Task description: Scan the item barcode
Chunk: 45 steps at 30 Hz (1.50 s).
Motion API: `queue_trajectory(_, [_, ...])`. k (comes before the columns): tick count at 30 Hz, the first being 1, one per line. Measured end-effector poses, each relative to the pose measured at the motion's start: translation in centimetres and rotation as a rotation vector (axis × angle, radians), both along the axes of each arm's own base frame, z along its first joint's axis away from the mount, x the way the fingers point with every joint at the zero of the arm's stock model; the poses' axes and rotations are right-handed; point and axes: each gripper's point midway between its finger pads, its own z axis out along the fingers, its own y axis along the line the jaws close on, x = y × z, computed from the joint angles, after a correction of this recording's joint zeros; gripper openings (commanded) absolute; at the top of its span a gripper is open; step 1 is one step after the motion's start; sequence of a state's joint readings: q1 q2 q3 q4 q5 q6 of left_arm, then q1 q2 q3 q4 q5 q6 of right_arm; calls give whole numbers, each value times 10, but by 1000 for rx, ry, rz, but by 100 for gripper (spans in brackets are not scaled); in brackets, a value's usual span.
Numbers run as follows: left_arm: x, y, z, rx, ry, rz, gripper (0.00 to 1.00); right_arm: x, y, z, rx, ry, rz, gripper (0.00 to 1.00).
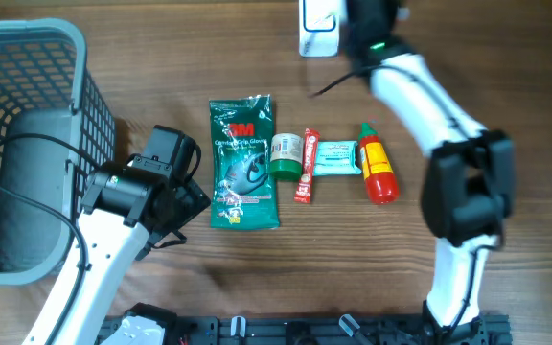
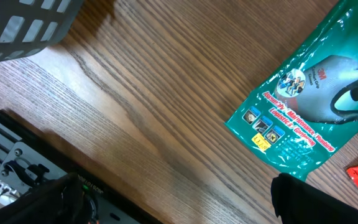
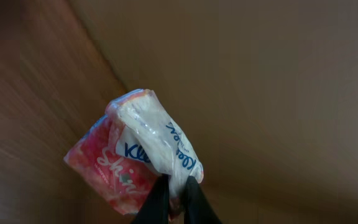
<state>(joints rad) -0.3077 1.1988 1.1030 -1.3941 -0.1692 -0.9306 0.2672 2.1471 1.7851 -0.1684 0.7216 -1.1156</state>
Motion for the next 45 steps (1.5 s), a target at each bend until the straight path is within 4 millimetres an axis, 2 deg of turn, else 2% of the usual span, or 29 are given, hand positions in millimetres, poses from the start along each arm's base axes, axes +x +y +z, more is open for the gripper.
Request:
queue_trajectory(1, [0, 0, 0, 0, 0, 0, 100, -3, -22, 6, 13, -7, -50, 4])
queue_trajectory(2, [0, 0, 0, 0, 0, 0, 100, -11, -62, 10, 37, 4, -139, 4])
queue_trajectory(3, [0, 0, 0, 0, 0, 0, 100, -17, -86, 11, 49, 10, -193, 4])
queue_trajectory(4, [0, 0, 0, 0, 0, 0, 100, -26, -124, 10, 66, 18, -277, 4])
queue_trajectory(6, [0, 0, 0, 0, 0, 0, 100, -45, -180, 3, 102, 30, -408, 4])
queue_trajectory(9, [0, 0, 0, 0, 0, 0, 100, -93, -274, -15, 188, 33, -663, 4])
queue_trajectory(12, [0, 0, 0, 0, 0, 0, 100, -139, -332, -37, 313, 34, -844, 4])
queue_trajectory(14, [0, 0, 0, 0, 0, 0, 100, -165, -362, -51, 435, 6, -940, 4])
queue_trajectory(17, [0, 0, 0, 0, 0, 0, 100, -190, -393, -64, 599, -67, -1037, 4])
queue_trajectory(21, [0, 0, 0, 0, 0, 0, 100, -226, -429, -76, 792, -186, -1178, 4])
queue_trajectory(22, [0, 0, 0, 0, 0, 0, 100, -233, -436, -77, 823, -218, -1211, 8])
queue_trajectory(23, [0, 0, 0, 0, 0, 0, 100, -242, -444, -78, 862, -257, -1248, 23])
queue_trajectory(24, [0, 0, 0, 0, 0, 0, 100, -250, -452, -80, 896, -293, -1282, 53])
queue_trajectory(25, [0, 0, 0, 0, 0, 0, 100, -256, -457, -80, 923, -317, -1302, 66])
queue_trajectory(26, [0, 0, 0, 0, 0, 0, 100, -263, -462, -82, 952, -341, -1328, 71])
queue_trajectory(28, [0, 0, 0, 0, 0, 0, 100, -276, -467, -85, 1000, -358, -1367, 82])
queue_trajectory(29, [0, 0, 0, 0, 0, 0, 100, -279, -467, -87, 1019, -359, -1376, 95])
queue_trajectory(30, [0, 0, 0, 0, 0, 0, 100, -279, -464, -89, 1052, -350, -1377, 100])
queue_trajectory(33, [0, 0, 0, 0, 0, 0, 100, -264, -447, -93, 1171, -324, -1329, 100])
queue_trajectory(35, [0, 0, 0, 0, 0, 0, 100, -245, -426, -93, 1265, -286, -1263, 100])
queue_trajectory(39, [0, 0, 0, 0, 0, 0, 100, -202, -364, -74, 1427, -205, -1118, 99])
queue_trajectory(41, [0, 0, 0, 0, 0, 0, 100, -184, -320, -58, 1480, -140, -1043, 100])
queue_trajectory(42, [0, 0, 0, 0, 0, 0, 100, -179, -302, -52, 1495, -109, -1014, 100])
queue_trajectory(45, [0, 0, 0, 0, 0, 0, 100, -167, -229, -38, 1526, 37, -932, 100])
